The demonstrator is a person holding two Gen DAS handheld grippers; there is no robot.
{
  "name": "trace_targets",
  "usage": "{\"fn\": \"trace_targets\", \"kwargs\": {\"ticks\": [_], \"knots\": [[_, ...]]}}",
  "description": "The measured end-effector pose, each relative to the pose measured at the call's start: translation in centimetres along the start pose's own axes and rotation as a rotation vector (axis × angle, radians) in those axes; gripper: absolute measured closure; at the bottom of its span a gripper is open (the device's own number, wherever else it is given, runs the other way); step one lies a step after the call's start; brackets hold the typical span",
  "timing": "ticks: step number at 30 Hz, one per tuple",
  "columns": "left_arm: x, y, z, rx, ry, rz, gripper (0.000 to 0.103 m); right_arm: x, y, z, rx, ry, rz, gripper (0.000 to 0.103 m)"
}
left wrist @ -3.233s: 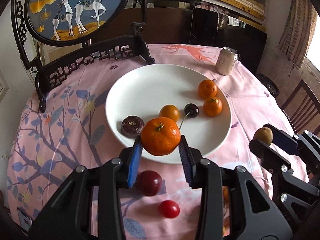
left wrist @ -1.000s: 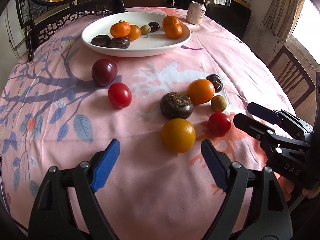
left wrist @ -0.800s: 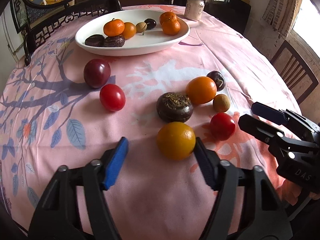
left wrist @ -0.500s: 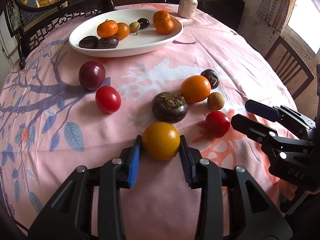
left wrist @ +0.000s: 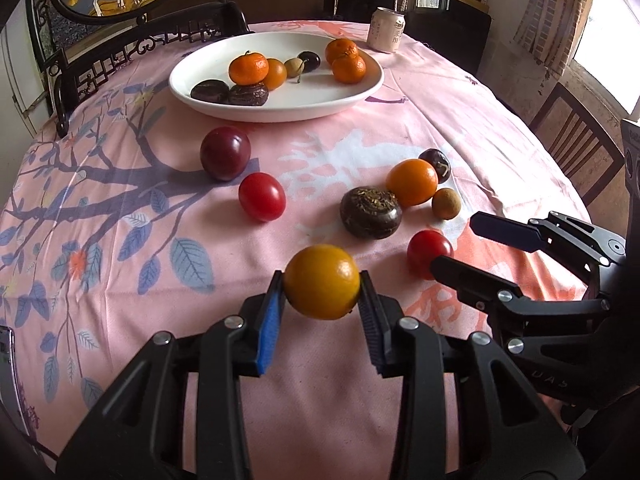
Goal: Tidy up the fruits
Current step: 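Grasp a yellow tomato with the left gripper while the right gripper grasps a red tomato, then carry both tomatoes over the white plate and open both grippers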
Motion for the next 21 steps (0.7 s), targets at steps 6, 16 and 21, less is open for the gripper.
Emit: {"fn": "trace_targets", "kwargs": {"ticks": [6, 16, 21], "knots": [[-0.9, 0.6, 0.1, 0.011, 0.014, 0.013, 0.066, -0.7, -0.1, 0.0, -0.02, -0.012, -0.021, 0.05], [-1.4, 0.7, 0.3, 0.014, 0.024, 0.016, 0.066, -1.3, -1.8, -0.5, -0.061, 0.005, -0.003, 0.055], [-1.7, 0.9, 0.3, 0.016, 0.031, 0.005, 0.066, -1.7, -2.3, -0.7, -0.076, 0.017, 0.017, 0.073]]}}
Point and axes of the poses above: each gripper's, at about its wrist camera, not at the fingertips, and y roughly against the way its jaws point, x to its right, z to its underside, the point moved 3 cm from there along -y, roughly the way its jaws point, and after that the axes turned 10 degrees about y, right-handed, at the moved point
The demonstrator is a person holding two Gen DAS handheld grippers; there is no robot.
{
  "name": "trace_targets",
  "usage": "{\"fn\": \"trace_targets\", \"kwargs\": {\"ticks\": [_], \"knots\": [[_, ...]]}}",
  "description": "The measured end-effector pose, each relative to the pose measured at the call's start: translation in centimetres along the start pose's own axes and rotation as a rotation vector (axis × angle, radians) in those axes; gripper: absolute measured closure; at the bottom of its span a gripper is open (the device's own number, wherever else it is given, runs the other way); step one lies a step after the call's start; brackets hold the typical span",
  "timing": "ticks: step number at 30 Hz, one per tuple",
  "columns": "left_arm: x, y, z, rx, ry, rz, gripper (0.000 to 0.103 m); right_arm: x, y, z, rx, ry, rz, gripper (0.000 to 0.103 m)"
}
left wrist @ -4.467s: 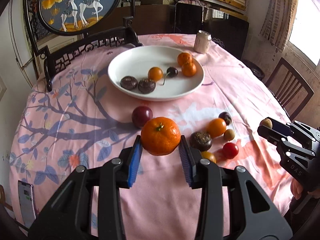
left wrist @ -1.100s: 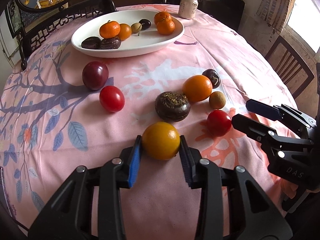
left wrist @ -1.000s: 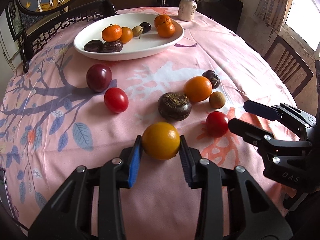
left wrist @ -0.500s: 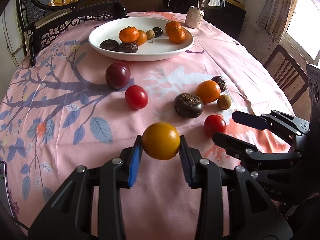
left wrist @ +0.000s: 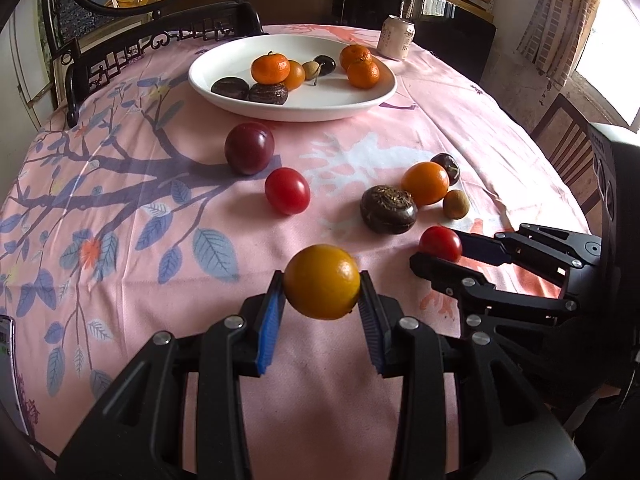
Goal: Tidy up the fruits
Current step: 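Carry both tomatoes over the white plate and open both grippers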
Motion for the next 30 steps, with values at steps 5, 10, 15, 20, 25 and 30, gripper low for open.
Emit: {"fn": "trace_targets", "kwargs": {"ticks": [5, 10, 15, 20, 25, 30], "knots": [[0.0, 0.1, -0.1, 0.002, 0.001, -0.009, 0.066, 0.3, 0.7, 0.4, 0.009, -0.005, -0.009, 0.074], [0.6, 0.2, -0.5, 0.009, -0.015, -0.019, 0.066, 1.2, 2.7, 0.2, 0.06, -0.012, 0.0, 0.074], [1.3, 0.7, -2.3, 0.033, -0.038, -0.028, 0.066, 2.7, 5.6, -1.3, 0.168, -0.006, 0.026, 0.074], [1.6, 1.6, -6.0, 0.112, -0.038, -0.042, 0.066, 3.8, 6.9, -3.9, 0.266, 0.037, 0.065, 0.074], [1.2, 0.8, -10.3, 0.149, -0.017, -0.051, 0.066, 4.3, 5.7, -7.2, 0.301, 0.076, 0.062, 0.074], [0.5, -1.3, -14.6, 0.171, 0.022, -0.068, 0.066, 4.4, 2.2, -10.4, 0.265, 0.109, 0.076, 0.074]]}}
Point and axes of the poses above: each gripper's, at about its wrist camera, not at the fingertips, and y roughly against the way its jaws point, x to its right, z to its underside, the point moved 3 cm from there along -y, roughly the way its jaws point, and after that the axes turned 10 degrees about y, right-handed, at the moved point
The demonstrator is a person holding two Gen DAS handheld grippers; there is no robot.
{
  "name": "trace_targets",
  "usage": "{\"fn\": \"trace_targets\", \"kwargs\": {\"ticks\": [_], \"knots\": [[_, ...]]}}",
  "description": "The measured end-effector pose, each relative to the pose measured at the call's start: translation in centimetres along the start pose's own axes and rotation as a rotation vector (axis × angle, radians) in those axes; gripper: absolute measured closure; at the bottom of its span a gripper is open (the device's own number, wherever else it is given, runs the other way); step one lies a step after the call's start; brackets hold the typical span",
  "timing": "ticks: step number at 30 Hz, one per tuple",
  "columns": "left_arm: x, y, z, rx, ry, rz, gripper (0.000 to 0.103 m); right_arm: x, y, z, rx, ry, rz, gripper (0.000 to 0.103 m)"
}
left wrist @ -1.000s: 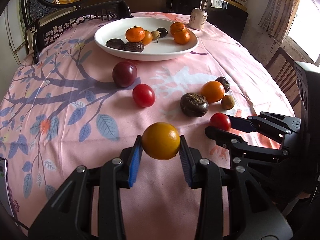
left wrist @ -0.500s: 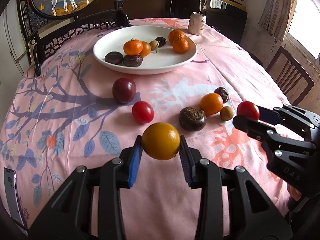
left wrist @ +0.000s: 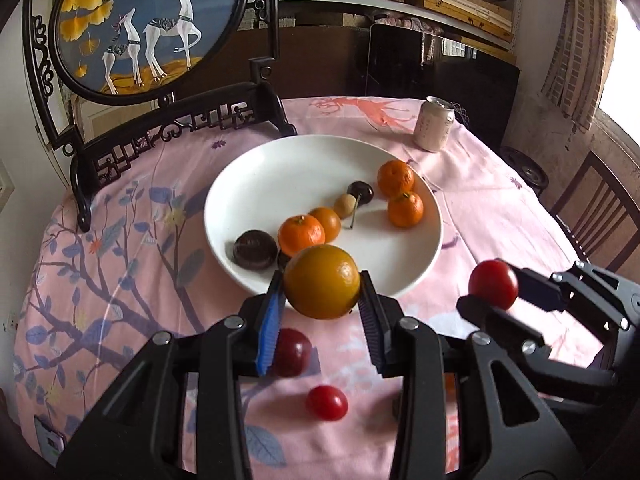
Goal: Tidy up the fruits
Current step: 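Carry both tomatoes over the white plate and open both grippers, then withdraw both open grippers from the plate toward the loose fruits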
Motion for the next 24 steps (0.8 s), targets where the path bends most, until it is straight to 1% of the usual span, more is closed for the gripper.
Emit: {"fn": "trace_targets", "kwargs": {"ticks": [3, 5, 8, 12, 13, 15, 17, 19, 21, 24], "knots": [[-0.4, -2.4, -1.8, -0.021, 0.032, -0.023, 0.066, 0.0, -2.7, -0.6, -0.037, 0.02, 0.012, 0.074], [-0.4, -3.8, -2.8, -0.034, 0.046, -0.024, 0.066, 0.0, -4.0, -0.7, -0.049, 0.026, 0.009, 0.074], [-0.6, -5.5, -4.1, -0.043, 0.063, -0.033, 0.066, 0.3, -5.7, -0.7, -0.073, 0.001, -0.019, 0.074], [-0.9, -7.5, -5.1, -0.052, 0.081, -0.043, 0.065, 1.1, -7.5, -0.6, -0.105, -0.043, -0.031, 0.074], [-0.9, -7.8, -5.2, -0.046, 0.086, -0.045, 0.063, 1.3, -7.9, -0.6, -0.114, -0.053, -0.039, 0.073], [-1.0, -8.0, -5.5, -0.03, 0.098, -0.04, 0.035, 1.6, -8.3, -0.5, -0.125, -0.057, -0.036, 0.067], [-1.2, -7.9, -5.6, -0.008, 0.099, -0.053, 0.034, 1.7, -8.4, -0.4, -0.128, -0.057, -0.025, 0.066], [-1.2, -7.8, -5.5, -0.018, 0.095, -0.047, 0.034, 1.9, -8.0, -0.3, -0.125, -0.068, -0.037, 0.066], [-1.4, -7.3, -5.4, -0.01, 0.099, -0.052, 0.033, 2.0, -7.5, -0.1, -0.118, -0.077, -0.04, 0.066], [-1.8, -6.2, -4.9, -0.006, 0.108, -0.04, 0.031, 2.2, -6.4, 0.3, -0.109, -0.101, -0.06, 0.066]]}}
Point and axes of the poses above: each gripper's, at about its wrist camera, not at the fingertips, and y roughly against the way its jaws point, x to its right, z to its underside, the point moved 3 cm from there along -y, roughly the way its jaws point, and after that the axes turned 10 degrees about y, right-handed, at the moved point
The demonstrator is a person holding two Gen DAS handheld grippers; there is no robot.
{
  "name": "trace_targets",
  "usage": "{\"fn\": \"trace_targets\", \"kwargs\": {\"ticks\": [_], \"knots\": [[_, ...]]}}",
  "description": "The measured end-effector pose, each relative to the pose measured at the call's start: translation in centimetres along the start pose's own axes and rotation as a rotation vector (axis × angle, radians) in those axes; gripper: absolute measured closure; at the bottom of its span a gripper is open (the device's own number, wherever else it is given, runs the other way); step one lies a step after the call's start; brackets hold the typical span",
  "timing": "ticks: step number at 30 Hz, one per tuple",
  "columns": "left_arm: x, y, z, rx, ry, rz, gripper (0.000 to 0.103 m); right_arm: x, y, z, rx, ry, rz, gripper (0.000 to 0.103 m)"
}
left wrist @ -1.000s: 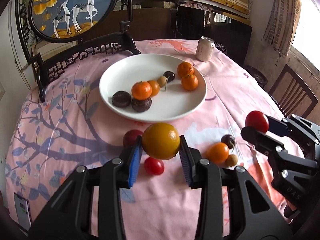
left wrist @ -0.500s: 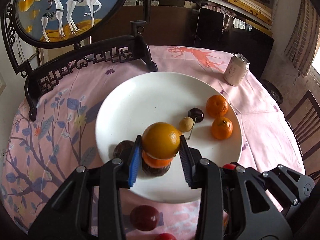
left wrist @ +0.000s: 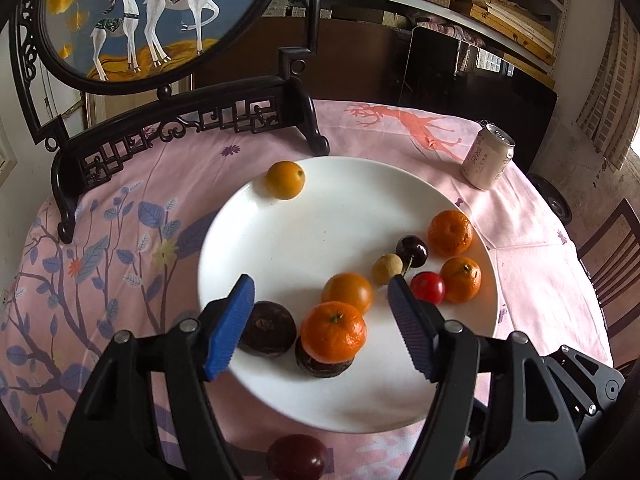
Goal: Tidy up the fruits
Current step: 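Withdraw both open grippers from the plate toward the loose fruits, then grasp a small tan round fruit with the right gripper while the left gripper grasps a red cherry tomato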
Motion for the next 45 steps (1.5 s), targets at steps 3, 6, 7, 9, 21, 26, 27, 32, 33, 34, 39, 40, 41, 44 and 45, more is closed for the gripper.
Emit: {"fn": "trace_targets", "kwargs": {"ticks": [3, 6, 7, 9, 21, 26, 27, 32, 33, 34, 39, 40, 41, 44, 45], "knots": [[-0.4, 1.3, 0.9, 0.004, -0.003, 0.0, 0.028, 0.4, 1.3, 0.8, 0.006, -0.022, -0.008, 0.066], [-0.5, 2.8, 2.2, 0.004, -0.013, 0.008, 0.028, 0.7, 2.7, 1.8, 0.01, -0.033, 0.0, 0.066], [-0.6, 3.4, 2.7, 0.008, -0.015, 0.01, 0.028, 0.9, 3.2, 2.1, 0.011, -0.035, 0.005, 0.066], [-0.7, 4.4, 3.8, 0.01, -0.02, 0.011, 0.027, 1.1, 4.1, 3.0, 0.006, -0.036, 0.02, 0.066], [-2.0, 7.7, 10.5, -0.021, -0.06, 0.0, 0.021, 0.7, 8.5, 7.8, -0.003, -0.069, 0.064, 0.06], [-2.7, 7.8, 12.5, -0.046, -0.06, -0.006, 0.02, -0.4, 9.8, 9.1, 0.006, -0.074, 0.05, 0.06], [-2.8, 7.8, 13.0, -0.052, -0.06, -0.008, 0.02, -0.7, 10.0, 9.4, 0.007, -0.079, 0.042, 0.06], [-3.3, 7.9, 14.7, -0.073, -0.064, -0.017, 0.02, -1.5, 10.0, 10.9, -0.009, -0.082, 0.029, 0.06], [-3.4, 7.9, 15.0, -0.076, -0.065, -0.018, 0.02, -1.6, 9.8, 11.1, -0.016, -0.084, 0.029, 0.06], [-3.5, 7.9, 15.2, -0.079, -0.066, -0.019, 0.02, -1.6, 9.7, 11.3, -0.024, -0.088, 0.031, 0.06], [-3.5, 7.6, 15.9, -0.088, -0.072, -0.021, 0.02, -1.5, 8.6, 11.8, -0.075, -0.105, 0.048, 0.06], [-3.4, 7.5, 15.9, -0.087, -0.077, -0.023, 0.02, -1.5, 8.5, 11.9, -0.084, -0.101, 0.055, 0.06], [-3.4, 7.5, 16.0, -0.087, -0.083, -0.026, 0.018, -1.5, 8.3, 11.9, -0.097, -0.101, 0.058, 0.06], [-3.5, 7.0, 16.2, -0.095, -0.089, -0.025, 0.018, -1.8, 7.4, 12.1, -0.155, -0.088, 0.043, 0.06], [-3.6, 6.9, 16.2, -0.099, -0.085, -0.023, 0.018, -2.0, 7.3, 12.0, -0.158, -0.076, 0.048, 0.06]]}}
Point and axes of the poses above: each gripper's, at about its wrist camera, not at the fingertips, and y roughly against the way its jaws point, x to its right, z to its underside, the point moved 3 cm from there along -y, roughly the way its jaws point, and after that the axes turned 10 degrees about y, right-handed, at the moved point
